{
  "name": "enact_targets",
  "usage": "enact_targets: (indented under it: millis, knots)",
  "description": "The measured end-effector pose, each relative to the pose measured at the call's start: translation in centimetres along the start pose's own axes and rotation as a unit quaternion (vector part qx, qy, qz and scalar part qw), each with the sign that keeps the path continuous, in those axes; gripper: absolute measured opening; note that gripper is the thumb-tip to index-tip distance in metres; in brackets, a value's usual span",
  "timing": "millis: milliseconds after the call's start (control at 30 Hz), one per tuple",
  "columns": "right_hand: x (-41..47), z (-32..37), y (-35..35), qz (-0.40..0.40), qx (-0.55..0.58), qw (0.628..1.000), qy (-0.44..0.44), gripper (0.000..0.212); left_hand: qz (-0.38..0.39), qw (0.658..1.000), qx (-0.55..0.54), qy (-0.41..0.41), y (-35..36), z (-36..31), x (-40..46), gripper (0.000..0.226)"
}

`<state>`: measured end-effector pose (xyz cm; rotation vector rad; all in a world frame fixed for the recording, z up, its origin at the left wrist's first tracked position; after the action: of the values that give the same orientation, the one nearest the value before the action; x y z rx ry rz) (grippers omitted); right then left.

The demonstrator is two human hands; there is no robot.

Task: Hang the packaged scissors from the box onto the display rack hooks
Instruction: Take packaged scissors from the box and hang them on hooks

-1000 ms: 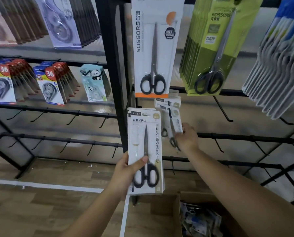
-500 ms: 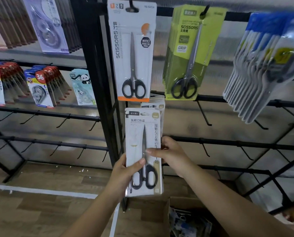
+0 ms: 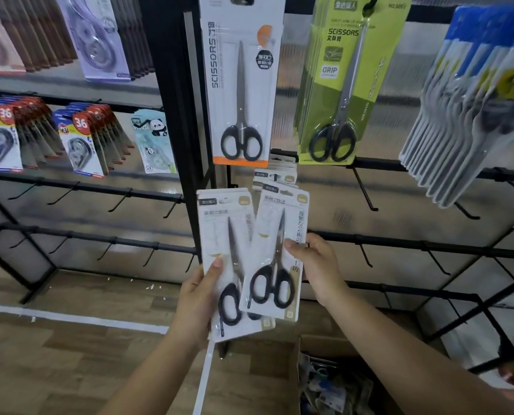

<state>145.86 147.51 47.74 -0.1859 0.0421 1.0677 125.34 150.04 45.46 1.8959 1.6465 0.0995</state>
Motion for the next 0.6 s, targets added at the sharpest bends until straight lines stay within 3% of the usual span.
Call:
enact_targets:
  millis: [167, 600]
  knots:
    - [0.8, -0.5, -0.3, 0.007, -0.036, 0.999, 0.026, 0.006, -0.003, 1.000, 0.019, 0.011, -1.6, -1.4, 0.4, 0.022]
    - [2.2, -0.5, 0.0, -0.058, -0.157, 0.984, -0.063, 0.025, 0.047, 0.998, 0.030, -0.003, -1.0, -2.9, 1.7, 0.028]
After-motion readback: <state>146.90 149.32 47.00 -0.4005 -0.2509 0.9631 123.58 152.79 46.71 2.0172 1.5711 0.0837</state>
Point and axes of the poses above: each hand's wrist, its own x-axis towards the middle knuckle, its own y-axis out of the palm, z = x × y, the point moved 8 cm from there along x, towards the middle knuckle, and after that the axes turned 14 degrees about -x, right-handed, at the moved point
